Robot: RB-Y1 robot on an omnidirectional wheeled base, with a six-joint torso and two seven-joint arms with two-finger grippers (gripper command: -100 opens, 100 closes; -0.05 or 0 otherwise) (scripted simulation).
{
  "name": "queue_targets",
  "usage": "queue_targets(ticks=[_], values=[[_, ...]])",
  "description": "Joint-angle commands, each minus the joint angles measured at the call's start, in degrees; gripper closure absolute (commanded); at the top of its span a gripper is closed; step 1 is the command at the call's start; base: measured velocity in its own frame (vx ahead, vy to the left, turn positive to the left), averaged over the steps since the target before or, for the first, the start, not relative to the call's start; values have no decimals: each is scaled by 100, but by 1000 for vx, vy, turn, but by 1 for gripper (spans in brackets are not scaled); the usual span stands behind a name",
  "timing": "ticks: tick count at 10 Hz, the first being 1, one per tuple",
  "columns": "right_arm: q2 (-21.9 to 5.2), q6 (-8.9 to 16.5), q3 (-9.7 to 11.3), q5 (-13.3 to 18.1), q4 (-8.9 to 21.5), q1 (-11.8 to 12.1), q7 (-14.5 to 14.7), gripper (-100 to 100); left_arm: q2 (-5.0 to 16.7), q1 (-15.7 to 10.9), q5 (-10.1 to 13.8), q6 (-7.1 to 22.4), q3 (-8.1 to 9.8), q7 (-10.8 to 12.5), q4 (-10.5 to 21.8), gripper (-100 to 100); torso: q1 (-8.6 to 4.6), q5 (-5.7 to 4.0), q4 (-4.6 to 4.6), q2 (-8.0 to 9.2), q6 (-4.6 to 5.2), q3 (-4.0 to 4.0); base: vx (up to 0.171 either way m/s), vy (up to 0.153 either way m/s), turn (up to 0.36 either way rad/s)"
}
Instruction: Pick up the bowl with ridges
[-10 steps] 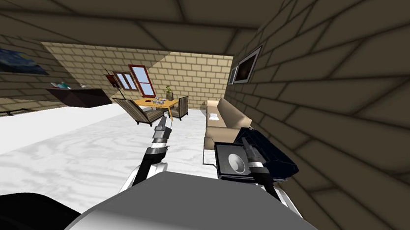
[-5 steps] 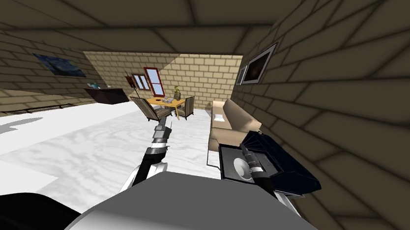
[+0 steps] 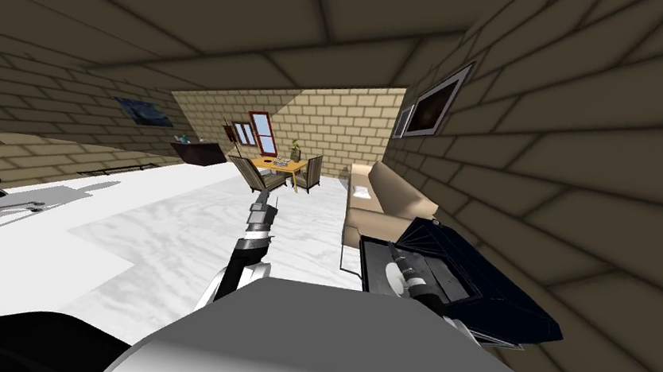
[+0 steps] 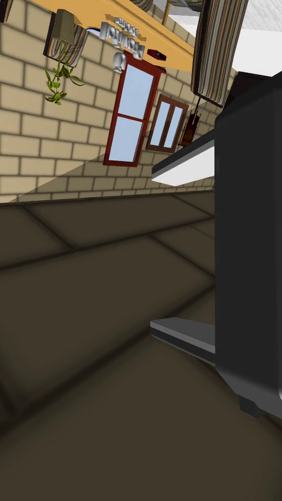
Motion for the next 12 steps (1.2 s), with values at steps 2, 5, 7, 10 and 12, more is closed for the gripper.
queue_targets(ticks=[2,5,7,10,12], values=[[-96,4,22,172,405,24,55,-100,0,-1,0,0,-1,0,0,0,4,1,0,0,-5,0,5,26,223],[-295,86,87,505,1016,23,135,-100,0,0,0,0,0,0,0,0,5,1,0,0,0,0,9,33,252],[-389,126,123,671,1277,19,173,-100,0,0,0,0,0,0,0,0,5,1,0,-2,0,-1,11,36,215],[-478,165,160,837,1636,12,211,-100,0,0,0,0,0,0,0,0,0,0,0,1,3,1,8,18,134],[-478,165,160,837,1839,12,211,-100,0,0,0,0,0,0,0,0,3,1,0,0,1,0,9,15,85]])
